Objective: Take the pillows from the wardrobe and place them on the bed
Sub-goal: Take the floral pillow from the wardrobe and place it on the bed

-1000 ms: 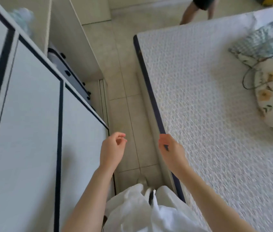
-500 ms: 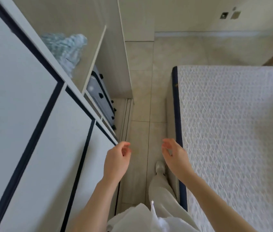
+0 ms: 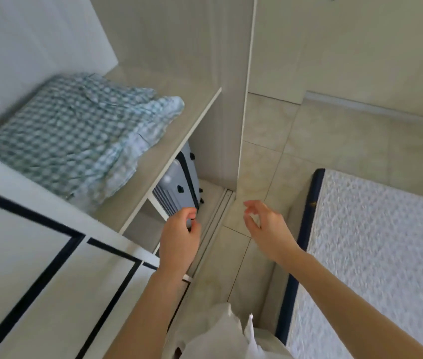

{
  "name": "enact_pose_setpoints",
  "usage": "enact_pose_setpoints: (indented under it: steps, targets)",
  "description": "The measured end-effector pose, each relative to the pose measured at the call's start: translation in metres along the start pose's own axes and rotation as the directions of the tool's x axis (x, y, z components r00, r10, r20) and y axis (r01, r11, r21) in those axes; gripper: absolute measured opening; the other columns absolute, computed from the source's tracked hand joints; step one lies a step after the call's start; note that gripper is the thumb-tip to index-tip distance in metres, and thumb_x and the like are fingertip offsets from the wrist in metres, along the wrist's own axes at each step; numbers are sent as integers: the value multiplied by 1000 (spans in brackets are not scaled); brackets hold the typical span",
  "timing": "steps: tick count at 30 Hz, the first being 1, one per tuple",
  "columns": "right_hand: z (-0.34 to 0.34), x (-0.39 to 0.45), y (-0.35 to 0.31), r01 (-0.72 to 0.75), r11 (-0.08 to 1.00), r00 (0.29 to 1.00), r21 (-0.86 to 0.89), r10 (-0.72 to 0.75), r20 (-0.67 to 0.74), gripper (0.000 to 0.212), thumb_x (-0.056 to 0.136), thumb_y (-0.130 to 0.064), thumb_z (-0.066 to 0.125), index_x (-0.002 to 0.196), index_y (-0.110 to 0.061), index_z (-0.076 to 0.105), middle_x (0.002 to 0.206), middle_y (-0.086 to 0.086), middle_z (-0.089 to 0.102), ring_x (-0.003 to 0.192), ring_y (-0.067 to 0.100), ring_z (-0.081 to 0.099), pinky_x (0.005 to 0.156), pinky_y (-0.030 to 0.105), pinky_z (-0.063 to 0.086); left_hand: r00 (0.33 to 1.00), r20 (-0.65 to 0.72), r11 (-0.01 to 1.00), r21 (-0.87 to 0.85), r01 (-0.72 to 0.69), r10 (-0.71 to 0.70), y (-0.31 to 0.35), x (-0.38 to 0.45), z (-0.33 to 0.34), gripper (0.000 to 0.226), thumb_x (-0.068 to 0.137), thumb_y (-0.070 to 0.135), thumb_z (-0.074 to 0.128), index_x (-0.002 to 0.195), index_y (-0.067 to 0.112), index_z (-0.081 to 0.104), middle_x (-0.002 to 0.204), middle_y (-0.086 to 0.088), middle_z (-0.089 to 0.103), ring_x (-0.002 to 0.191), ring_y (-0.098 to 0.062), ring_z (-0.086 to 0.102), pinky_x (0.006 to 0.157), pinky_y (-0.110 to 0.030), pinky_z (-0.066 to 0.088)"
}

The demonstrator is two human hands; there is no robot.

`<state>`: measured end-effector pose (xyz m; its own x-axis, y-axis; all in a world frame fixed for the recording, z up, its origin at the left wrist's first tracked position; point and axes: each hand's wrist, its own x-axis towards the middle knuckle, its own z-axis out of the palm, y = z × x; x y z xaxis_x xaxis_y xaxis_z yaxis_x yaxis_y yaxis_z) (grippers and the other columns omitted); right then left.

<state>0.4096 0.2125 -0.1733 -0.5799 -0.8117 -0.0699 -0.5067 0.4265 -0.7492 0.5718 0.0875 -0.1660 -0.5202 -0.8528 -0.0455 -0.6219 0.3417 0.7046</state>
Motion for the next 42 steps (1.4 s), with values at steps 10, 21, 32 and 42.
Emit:
enact_pose_setpoints:
  steps: [10,21,32,42]
  targets:
    - [-2,154,-42,301,950,945,-77,-287,156,35,97,-19,51,130,-7,53,119,9,62,108,24,58,91,28,46,921,-384,993,72,96,-62,-1,116,-8,32,95,9,57,126,4,61,145,-14,50,146,-30,26,119,-49,23]
    - [37,305,-137,637,758,737,-140,-545,400,39,97,-21,50,135,-11,49,129,10,55,116,28,49,97,36,41,780,-610,949,142,283,-141,-23,222,-45,38,95,6,52,132,3,56,145,-15,51,146,-33,26,119,-56,13]
    - [102,378,-176,890,452,391,-60,-690,609,51,94,-8,52,143,-5,37,149,16,35,138,32,30,112,38,28,750,-589,779,303,549,-300,-64,240,-57,80,89,31,66,155,21,22,165,-9,7,151,-35,-3,118,-61,1]
    - [131,468,-183,969,150,247,-196,-622,743,80,90,-26,58,152,-34,7,162,2,-1,146,36,-7,117,54,1,583,-708,617,263,742,-399,-66,241,-50,96,74,22,82,153,26,27,163,-5,21,150,-34,9,108,-75,6]
